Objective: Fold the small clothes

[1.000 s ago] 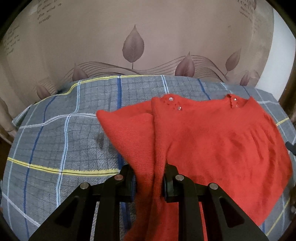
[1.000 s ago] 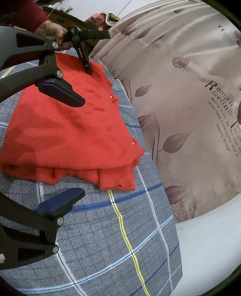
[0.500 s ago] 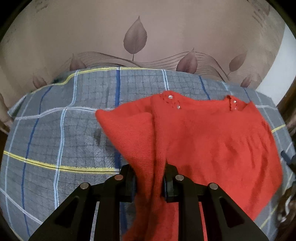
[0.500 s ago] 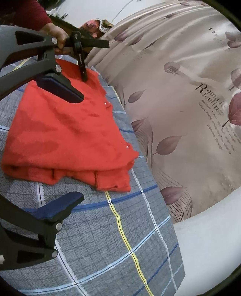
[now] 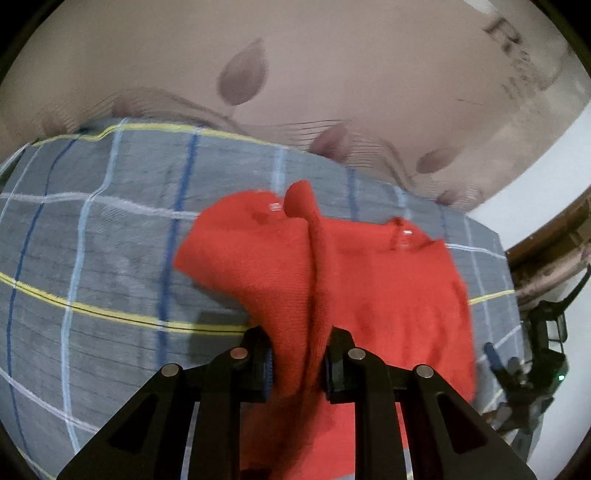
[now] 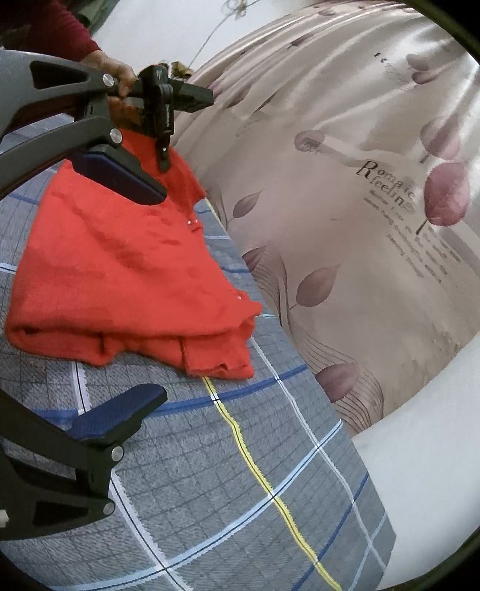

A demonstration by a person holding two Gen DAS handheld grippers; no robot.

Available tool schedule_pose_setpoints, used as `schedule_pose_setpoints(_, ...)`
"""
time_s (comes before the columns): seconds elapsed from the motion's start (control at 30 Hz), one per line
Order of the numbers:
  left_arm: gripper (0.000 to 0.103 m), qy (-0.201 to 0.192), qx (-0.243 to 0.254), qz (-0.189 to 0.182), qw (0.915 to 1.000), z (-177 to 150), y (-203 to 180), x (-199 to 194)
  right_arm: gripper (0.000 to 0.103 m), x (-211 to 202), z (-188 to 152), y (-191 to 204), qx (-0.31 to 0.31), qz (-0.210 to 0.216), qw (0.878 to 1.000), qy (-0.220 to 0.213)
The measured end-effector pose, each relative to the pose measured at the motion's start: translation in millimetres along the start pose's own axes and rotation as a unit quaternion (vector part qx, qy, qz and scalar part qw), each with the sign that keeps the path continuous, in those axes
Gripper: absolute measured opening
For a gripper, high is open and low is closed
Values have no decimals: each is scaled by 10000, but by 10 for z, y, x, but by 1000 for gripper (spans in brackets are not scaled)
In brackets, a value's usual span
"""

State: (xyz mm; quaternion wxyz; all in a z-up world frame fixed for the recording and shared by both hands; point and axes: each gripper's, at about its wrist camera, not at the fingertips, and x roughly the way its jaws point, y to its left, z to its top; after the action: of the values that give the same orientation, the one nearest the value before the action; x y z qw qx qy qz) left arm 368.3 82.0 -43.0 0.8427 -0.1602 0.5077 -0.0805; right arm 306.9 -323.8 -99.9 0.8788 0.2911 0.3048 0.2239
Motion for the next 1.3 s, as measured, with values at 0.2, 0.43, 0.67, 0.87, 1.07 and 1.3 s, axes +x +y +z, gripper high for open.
schedule_pose_setpoints(0.2, 20, 2, -140, -376, 9992, 61, -694, -19, 97, -43, 0, -67, 185, 137, 9997, -77)
schedule_pose_setpoints(0.43, 20, 305, -545, -767, 9951, 49, -1372, 387, 97, -77, -4, -177, 459, 316, 9983, -170)
schedule_pose_setpoints(0.67, 19, 533, -1080, -907, 9886, -90, -1683, 859, 97, -103, 8, -389, 999, 573, 9930, -269)
schedule_pose_setpoints(0.87, 21, 659, -1443, -1079, 9814, -195, -1789, 1076, 97, -114, 14, -367, 960, 577, 9933, -295)
schedule_pose_setpoints(1.07, 32, 870, -1792, -1538, 9678, -202, -1790, 1126, 97, -117, 20, -399, 1036, 623, 9922, -306)
schedule_pose_setpoints(1.3, 46, 576, -1402, -2574, 9543, -144, -1981, 770, 97, -132, 16, -431, 1102, 679, 9910, -346)
